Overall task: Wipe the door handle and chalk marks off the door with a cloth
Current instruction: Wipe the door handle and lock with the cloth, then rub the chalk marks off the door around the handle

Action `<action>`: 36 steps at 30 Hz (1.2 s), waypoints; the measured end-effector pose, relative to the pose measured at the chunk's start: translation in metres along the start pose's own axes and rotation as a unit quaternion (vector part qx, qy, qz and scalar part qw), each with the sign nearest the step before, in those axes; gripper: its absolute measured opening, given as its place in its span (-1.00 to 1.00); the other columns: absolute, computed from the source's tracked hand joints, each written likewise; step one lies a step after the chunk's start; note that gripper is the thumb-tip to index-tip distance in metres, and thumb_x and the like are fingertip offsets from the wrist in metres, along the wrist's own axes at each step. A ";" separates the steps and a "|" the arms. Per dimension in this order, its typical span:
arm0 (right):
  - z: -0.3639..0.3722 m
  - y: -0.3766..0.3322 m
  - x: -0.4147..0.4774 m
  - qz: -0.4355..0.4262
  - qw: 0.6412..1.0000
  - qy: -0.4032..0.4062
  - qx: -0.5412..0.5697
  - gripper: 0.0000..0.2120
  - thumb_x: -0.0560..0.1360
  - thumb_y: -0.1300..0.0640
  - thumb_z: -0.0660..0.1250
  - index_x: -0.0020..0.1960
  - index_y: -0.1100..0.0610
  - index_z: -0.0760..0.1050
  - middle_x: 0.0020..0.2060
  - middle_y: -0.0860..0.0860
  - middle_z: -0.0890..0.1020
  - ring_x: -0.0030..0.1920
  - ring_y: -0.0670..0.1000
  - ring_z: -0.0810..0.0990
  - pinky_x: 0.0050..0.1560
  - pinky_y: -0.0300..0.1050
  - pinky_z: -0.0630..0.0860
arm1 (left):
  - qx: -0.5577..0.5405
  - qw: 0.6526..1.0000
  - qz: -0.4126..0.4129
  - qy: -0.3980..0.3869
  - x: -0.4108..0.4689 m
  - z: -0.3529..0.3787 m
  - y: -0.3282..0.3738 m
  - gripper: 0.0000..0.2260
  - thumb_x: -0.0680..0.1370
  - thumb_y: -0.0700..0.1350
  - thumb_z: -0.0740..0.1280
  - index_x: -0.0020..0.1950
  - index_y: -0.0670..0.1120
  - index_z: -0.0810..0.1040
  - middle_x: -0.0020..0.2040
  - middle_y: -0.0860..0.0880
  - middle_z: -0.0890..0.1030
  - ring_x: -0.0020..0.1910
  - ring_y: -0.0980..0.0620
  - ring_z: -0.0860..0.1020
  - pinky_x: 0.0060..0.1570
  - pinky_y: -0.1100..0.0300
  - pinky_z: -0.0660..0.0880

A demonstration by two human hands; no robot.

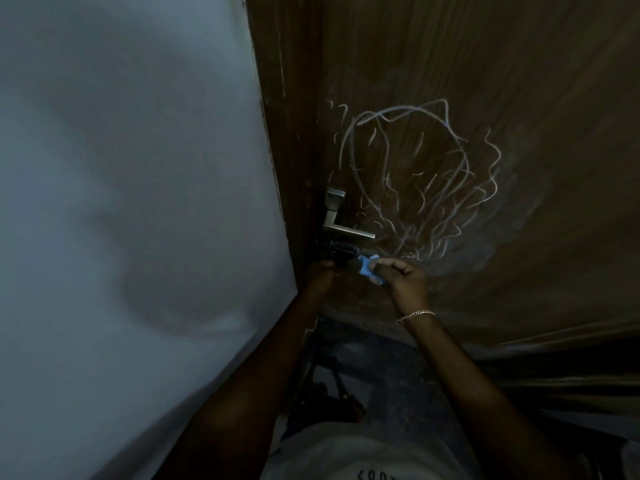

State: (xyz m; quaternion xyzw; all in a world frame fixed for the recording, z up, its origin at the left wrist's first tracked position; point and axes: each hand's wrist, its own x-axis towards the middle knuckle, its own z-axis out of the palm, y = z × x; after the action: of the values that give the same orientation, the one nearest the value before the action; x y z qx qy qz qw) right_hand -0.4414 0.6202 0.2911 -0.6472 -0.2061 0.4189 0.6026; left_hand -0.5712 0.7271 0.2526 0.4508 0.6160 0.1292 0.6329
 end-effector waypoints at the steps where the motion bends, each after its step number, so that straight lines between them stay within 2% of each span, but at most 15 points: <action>1: 0.002 -0.009 -0.003 -0.029 0.999 0.000 -0.014 -0.85 0.43 0.34 0.48 -0.18 0.10 0.69 -0.21 0.01 0.73 -0.15 -0.01 0.69 -0.15 -0.23 0.63 | 0.011 1.000 0.024 0.001 -0.007 -0.002 0.004 -0.69 0.65 -0.22 0.26 0.37 -0.26 0.52 0.36 -0.26 0.54 0.30 -0.22 0.53 0.39 -0.02 0.44; 4: 0.007 -0.042 -0.011 -0.108 0.993 0.000 -0.044 -0.69 0.40 0.39 0.50 0.09 0.18 0.60 -0.12 -0.03 0.70 -0.08 -0.08 0.70 -0.08 -0.25 0.63 | 0.017 0.996 0.083 -0.018 -0.027 -0.013 0.017 -0.80 0.65 -0.23 0.27 0.22 -0.24 0.59 0.23 -0.25 0.62 0.06 -0.09 0.59 0.17 0.06 0.54; 5: 0.009 -0.055 -0.013 -0.134 0.990 -0.003 -0.049 -0.63 0.40 0.38 0.50 0.17 0.19 0.57 -0.08 -0.03 0.69 -0.05 -0.10 0.69 -0.05 -0.26 0.63 | 0.021 0.994 0.109 -0.022 -0.035 -0.017 0.024 -0.82 0.65 -0.22 0.27 0.19 -0.21 0.60 0.20 -0.22 0.63 0.02 -0.03 0.60 0.06 0.16 0.57; 7: 0.015 -0.083 -0.015 -0.213 0.972 0.001 -0.098 -0.66 0.43 0.32 0.51 0.18 0.17 0.59 0.02 -0.02 0.66 0.04 -0.09 0.67 0.01 -0.24 0.62 | 0.018 0.986 0.167 -0.017 -0.049 -0.027 0.040 -0.85 0.66 -0.18 0.26 0.11 -0.13 0.62 0.12 -0.14 0.65 -0.08 0.10 0.61 -0.15 0.36 0.52; 8: 0.019 -0.097 -0.016 -0.264 0.955 0.010 -0.136 -0.71 0.44 0.29 0.51 0.14 0.15 0.62 0.05 -0.01 0.64 0.08 -0.09 0.65 0.04 -0.24 0.60 | 0.014 0.981 0.191 -0.010 -0.058 -0.032 0.051 -0.86 0.65 -0.17 0.27 0.05 -0.08 0.63 0.09 -0.10 0.67 -0.10 0.13 0.62 -0.17 0.39 0.51; 11: 0.034 -0.139 -0.015 -0.404 0.882 0.054 -0.238 -0.78 0.48 0.22 0.48 0.11 0.11 0.65 0.08 -0.04 0.56 0.09 -0.22 0.55 0.04 -0.45 0.49 | 0.005 0.962 0.273 0.026 -0.082 -0.047 0.080 -0.82 0.63 -0.13 0.31 -0.11 0.07 0.64 -0.01 -0.05 0.71 -0.03 0.01 0.68 0.04 0.14 0.59; 13: 0.047 -0.169 -0.011 -0.481 0.820 0.091 -0.297 -0.81 0.52 0.20 0.43 0.13 0.13 0.64 0.06 -0.04 0.55 0.02 -0.26 0.51 0.01 -0.48 0.46 | 0.000 0.947 0.318 0.042 -0.096 -0.054 0.095 -0.83 0.61 -0.09 0.32 -0.13 0.08 0.65 -0.08 -0.01 0.72 -0.02 -0.02 0.69 0.09 0.04 0.60; 16: 0.067 -0.204 0.003 -0.585 0.720 0.131 -0.350 -0.82 0.55 0.24 0.37 0.13 0.23 0.63 0.01 0.07 0.61 -0.02 -0.06 0.58 -0.01 -0.25 0.54 | -0.020 0.930 0.364 0.051 -0.117 -0.063 0.111 -0.82 0.61 -0.10 0.33 -0.12 0.10 0.65 -0.12 0.07 0.72 -0.07 0.06 0.70 0.02 0.13 0.63; 18: 0.080 -0.219 0.015 -0.608 0.682 0.134 -0.383 -0.79 0.55 0.28 0.34 0.16 0.29 0.61 0.03 0.16 0.61 0.00 0.07 0.60 -0.03 -0.09 0.59 | -0.027 0.919 0.390 0.055 -0.127 -0.066 0.118 -0.81 0.62 -0.11 0.32 -0.12 0.11 0.65 -0.13 0.13 0.72 -0.11 0.16 0.70 -0.08 0.28 0.61; 21: 0.103 -0.221 0.024 -0.581 0.662 0.114 -0.459 -0.70 0.52 0.32 0.36 0.24 0.31 0.54 0.09 0.22 0.56 0.01 0.14 0.58 -0.08 -0.03 0.61 | -0.035 0.913 0.401 0.064 -0.136 -0.067 0.122 -0.81 0.63 -0.14 0.31 -0.10 0.09 0.65 -0.12 0.10 0.73 -0.11 0.14 0.71 -0.03 0.21 0.63; 24: 0.108 -0.198 0.021 -0.561 0.636 0.073 -0.525 -0.68 0.47 0.34 0.41 0.22 0.32 0.54 0.09 0.22 0.57 -0.03 0.15 0.58 -0.15 0.04 0.63 | -0.039 0.914 0.398 0.070 -0.139 -0.068 0.120 -0.82 0.63 -0.16 0.31 -0.06 0.04 0.67 -0.11 0.06 0.73 -0.09 0.10 0.71 0.02 0.11 0.64; 27: 0.093 -0.199 0.024 -0.568 0.659 0.105 -0.481 -0.70 0.50 0.28 0.35 0.22 0.30 0.53 0.07 0.20 0.56 -0.04 0.14 0.57 -0.12 -0.01 0.61 | -0.051 0.915 0.391 0.081 -0.138 -0.073 0.117 -0.84 0.64 -0.15 0.31 -0.03 0.00 0.68 -0.11 0.04 0.73 -0.09 0.08 0.72 0.02 0.10 0.65; 30: 0.108 -0.222 0.033 -0.579 0.660 0.138 -0.458 -0.65 0.46 0.30 0.37 0.24 0.25 0.51 0.07 0.17 0.53 -0.05 0.10 0.55 -0.14 -0.10 0.56 | -0.055 0.917 0.386 0.087 -0.139 -0.073 0.118 -0.84 0.64 -0.17 0.30 -0.02 -0.03 0.68 -0.12 0.01 0.73 -0.10 0.06 0.72 -0.02 0.12 0.65; 33: 0.125 -0.209 0.023 -0.545 0.655 0.083 -0.516 -0.60 0.44 0.36 0.39 0.28 0.26 0.51 0.15 0.18 0.52 0.00 0.11 0.54 -0.11 -0.05 0.61 | -0.049 0.915 0.391 0.083 -0.143 -0.070 0.122 -0.84 0.64 -0.16 0.30 0.00 -0.02 0.67 -0.11 0.02 0.73 -0.12 0.08 0.72 -0.03 0.16 0.64; 36: 0.098 -0.192 0.014 -0.518 0.681 0.067 -0.513 -0.69 0.51 0.30 0.36 0.25 0.29 0.52 0.14 0.21 0.52 0.04 0.14 0.55 -0.05 0.04 0.62 | -0.060 0.914 0.393 0.078 -0.143 -0.070 0.122 -0.84 0.64 -0.15 0.30 0.01 -0.03 0.68 -0.11 0.01 0.73 -0.13 0.11 0.72 -0.07 0.22 0.63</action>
State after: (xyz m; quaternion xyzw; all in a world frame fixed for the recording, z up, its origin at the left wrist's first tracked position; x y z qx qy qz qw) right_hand -0.4650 0.7269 0.4769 -0.6709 -0.6505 -0.1761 0.3093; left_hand -0.6158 0.7214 0.4484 0.6060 0.4279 0.4393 0.5067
